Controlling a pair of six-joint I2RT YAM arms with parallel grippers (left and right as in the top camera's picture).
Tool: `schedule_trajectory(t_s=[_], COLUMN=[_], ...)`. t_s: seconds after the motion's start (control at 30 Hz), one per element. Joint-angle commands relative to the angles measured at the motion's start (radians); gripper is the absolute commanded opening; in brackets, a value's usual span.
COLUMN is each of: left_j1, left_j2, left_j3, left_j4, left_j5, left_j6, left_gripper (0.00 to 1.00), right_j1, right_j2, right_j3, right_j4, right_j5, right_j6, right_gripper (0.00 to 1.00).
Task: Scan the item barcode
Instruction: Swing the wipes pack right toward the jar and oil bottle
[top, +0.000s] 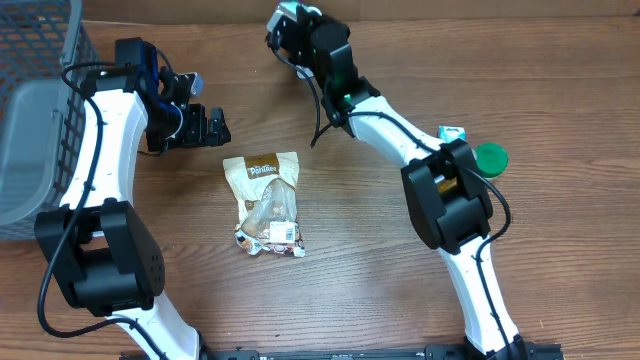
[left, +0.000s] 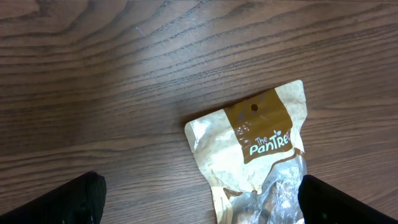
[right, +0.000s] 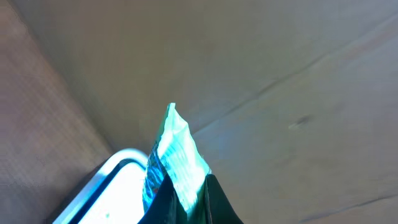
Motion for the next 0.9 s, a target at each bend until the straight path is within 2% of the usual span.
schedule_trajectory(t_s=[0.0,0.1,0.43,0.67,0.87], left_j1=[0.000,0.000,0.000,0.000,0.000], left_j2=[-0.010,-0.010,-0.010,-0.010,-0.010], left_j3=[0.008,0.008,0.008,0.008,0.008], left_j4=[0.003,0.003,0.003,0.003,0.003], left_j5=[-0.002,-0.002,-0.002,-0.002,-0.002], left_j6=[-0.021,-0.021,-0.021,-0.021,-0.021], left_gripper=[1.00,1.00,0.99,1.00,0.99], right_j1=[-0.007,-0.005,-0.005,-0.005,-0.005], right_j2=[0.025,0.025,0.025,0.025,0.024], right_j3=[0.026,0.026,0.026,0.026,0.026], right_j4=[-0.002,-0.027,-0.051,-0.112,-0.125], right_j5=[0.003,0.003,-0.024,-0.042,-0.076], right_j6=[0.010,0.019,0.185,0.350,0.352], right_gripper=[0.04,0.04,0.04,0.04,0.04])
